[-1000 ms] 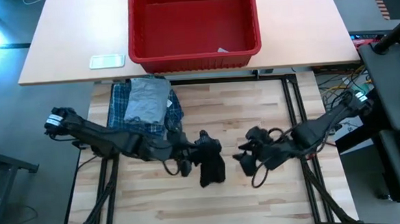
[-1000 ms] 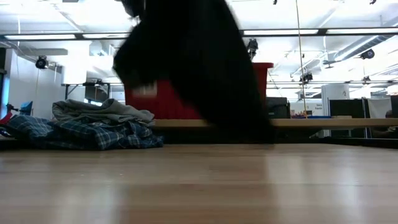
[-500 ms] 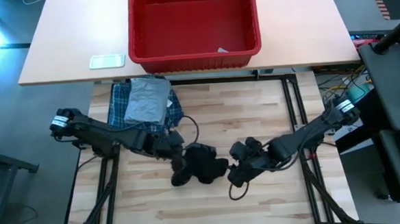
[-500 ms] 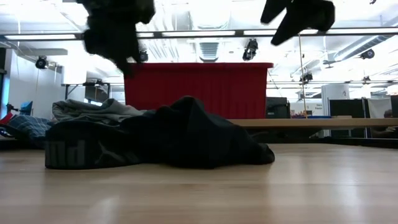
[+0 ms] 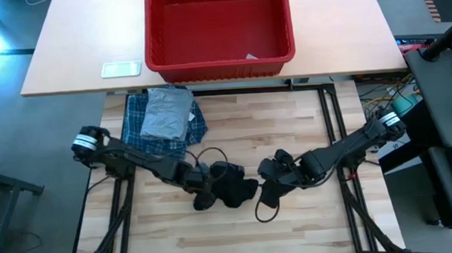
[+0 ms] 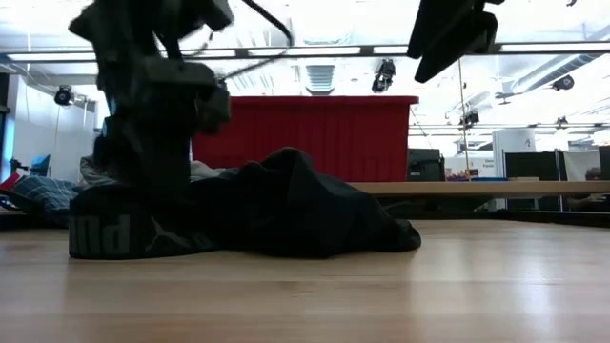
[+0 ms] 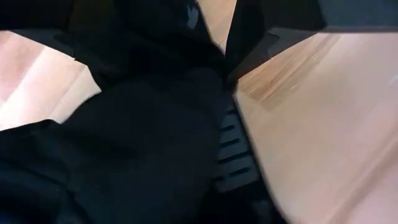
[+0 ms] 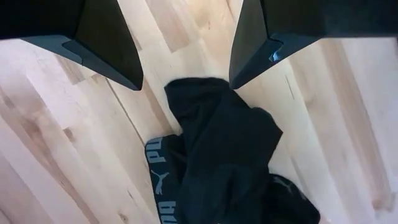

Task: Fold Laundry from Bin
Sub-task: Fold the black underwear

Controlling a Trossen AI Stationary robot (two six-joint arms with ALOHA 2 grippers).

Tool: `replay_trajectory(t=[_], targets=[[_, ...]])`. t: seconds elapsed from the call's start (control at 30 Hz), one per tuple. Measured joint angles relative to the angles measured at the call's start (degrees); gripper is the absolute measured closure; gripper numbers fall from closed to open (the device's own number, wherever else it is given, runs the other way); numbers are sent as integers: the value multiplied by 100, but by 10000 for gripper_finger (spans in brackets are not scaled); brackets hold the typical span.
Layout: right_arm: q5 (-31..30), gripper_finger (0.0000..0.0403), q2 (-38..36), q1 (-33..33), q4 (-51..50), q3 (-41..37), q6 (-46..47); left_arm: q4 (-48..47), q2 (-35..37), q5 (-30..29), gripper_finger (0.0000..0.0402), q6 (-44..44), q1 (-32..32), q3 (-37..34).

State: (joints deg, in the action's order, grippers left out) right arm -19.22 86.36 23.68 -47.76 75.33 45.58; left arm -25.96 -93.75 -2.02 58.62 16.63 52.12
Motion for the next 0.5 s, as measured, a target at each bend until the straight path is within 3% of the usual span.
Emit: replay_trajectory(t=[0.3,0.5], targets=[[19,170,-226,4,-582,0,90,-1495,-248,132,172,-565,720,1372],[18,170,-259,2,-628,0,8,-1369,-256,90,173,-347,1460,1185]])
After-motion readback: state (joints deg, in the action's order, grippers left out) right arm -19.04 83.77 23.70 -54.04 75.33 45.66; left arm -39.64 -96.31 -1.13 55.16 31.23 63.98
